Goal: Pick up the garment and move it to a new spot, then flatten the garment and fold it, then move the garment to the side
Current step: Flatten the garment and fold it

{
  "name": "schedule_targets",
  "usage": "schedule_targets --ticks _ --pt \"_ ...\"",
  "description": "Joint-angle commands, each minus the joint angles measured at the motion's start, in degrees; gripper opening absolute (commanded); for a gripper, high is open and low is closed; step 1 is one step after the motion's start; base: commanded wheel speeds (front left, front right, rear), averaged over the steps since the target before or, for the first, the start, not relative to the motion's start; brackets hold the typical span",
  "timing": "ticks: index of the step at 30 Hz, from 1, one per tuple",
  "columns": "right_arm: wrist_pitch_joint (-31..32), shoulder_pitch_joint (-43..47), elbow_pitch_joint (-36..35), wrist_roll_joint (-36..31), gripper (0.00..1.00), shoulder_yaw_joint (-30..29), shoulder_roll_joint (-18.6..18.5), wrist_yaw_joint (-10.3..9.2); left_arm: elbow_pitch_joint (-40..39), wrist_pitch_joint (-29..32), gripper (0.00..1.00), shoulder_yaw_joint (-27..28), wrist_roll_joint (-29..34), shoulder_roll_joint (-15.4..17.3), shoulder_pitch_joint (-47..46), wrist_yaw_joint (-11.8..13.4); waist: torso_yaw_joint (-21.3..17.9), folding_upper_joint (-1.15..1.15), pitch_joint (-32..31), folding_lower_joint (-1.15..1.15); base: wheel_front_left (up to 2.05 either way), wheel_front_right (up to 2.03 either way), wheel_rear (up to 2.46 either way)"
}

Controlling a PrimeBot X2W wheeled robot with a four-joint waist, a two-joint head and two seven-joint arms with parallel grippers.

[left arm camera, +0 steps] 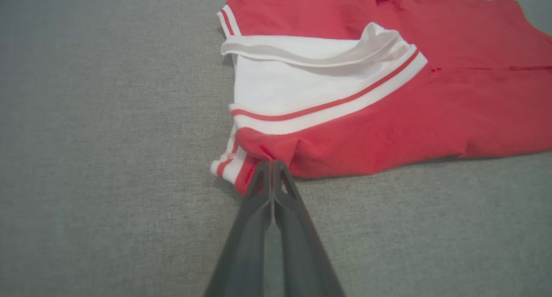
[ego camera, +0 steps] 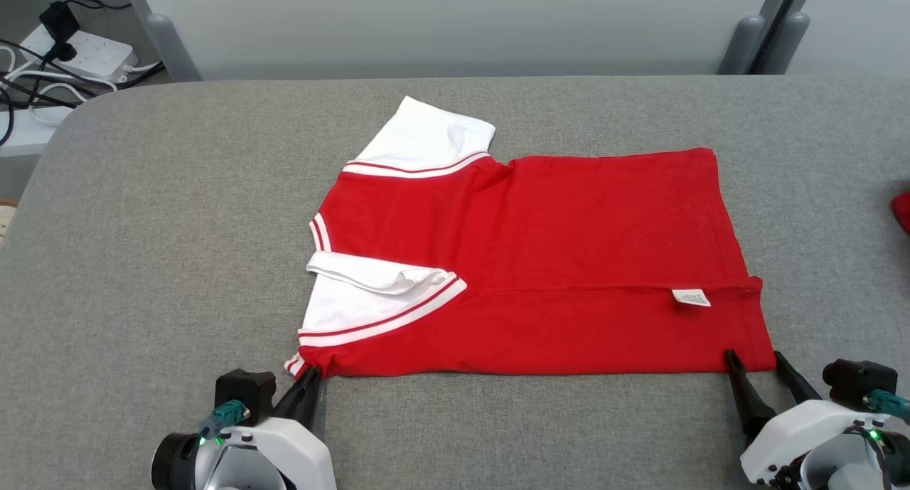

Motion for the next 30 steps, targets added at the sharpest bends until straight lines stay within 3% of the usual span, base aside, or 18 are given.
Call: schedule_targets --ticks 1,3,4,5,6,7,15,30 --pt "-0.40 -1.32 -0.47 0.59 1.00 1.38 -1.08 0.24 -1.71 -0.26 0.00 1.87 0.58 1.30 -3.12 -0.16 0.09 0.00 0.09 0.00 0.00 0.00 0.00" --pt "-0.39 -2.01 0.45 1.50 1.00 2.27 -1.01 0.24 -2.04 -0.11 0.00 1.79 0.58 1.50 -3.28 -0.17 0.25 0.00 0.23 0.00 0.00 0.00 0.00" --pt "-0.42 -2.37 0.90 1.87 0.83 2.64 -1.02 0.24 -2.18 -0.07 0.00 1.75 0.58 1.59 -3.37 -0.19 0.32 0.00 0.28 0.00 0.00 0.00 0.00" --pt "-0.44 -2.71 1.23 2.23 0.48 3.06 -1.00 0.24 -2.32 -0.01 0.00 1.69 0.57 1.67 -3.43 -0.22 0.39 0.00 0.31 0.00 0.00 0.00 0.00" --pt "-0.47 -3.01 1.53 2.59 0.31 3.45 -0.98 0.24 -2.45 0.05 0.00 1.61 0.54 1.74 -3.48 -0.29 0.45 0.00 0.33 0.00 0.00 0.00 0.00" --pt "-0.50 -3.26 1.75 2.89 0.03 3.91 -1.01 0.24 -2.58 0.11 0.00 1.55 0.51 1.80 -3.52 -0.34 0.51 0.00 0.34 0.00 0.00 0.00 0.00" --pt "-0.72 -3.02 2.23 4.88 0.00 6.90 -2.60 0.24 -5.60 2.66 0.00 0.58 0.16 3.46 -2.37 -0.96 0.60 0.00 0.02 0.00 0.00 0.00 0.00" --pt "0.65 0.84 -3.16 8.91 0.00 9.09 -7.82 0.24 -16.79 8.28 0.00 0.04 -0.42 7.43 4.42 1.20 -0.48 0.00 -0.76 0.00 0.00 0.00 0.00"
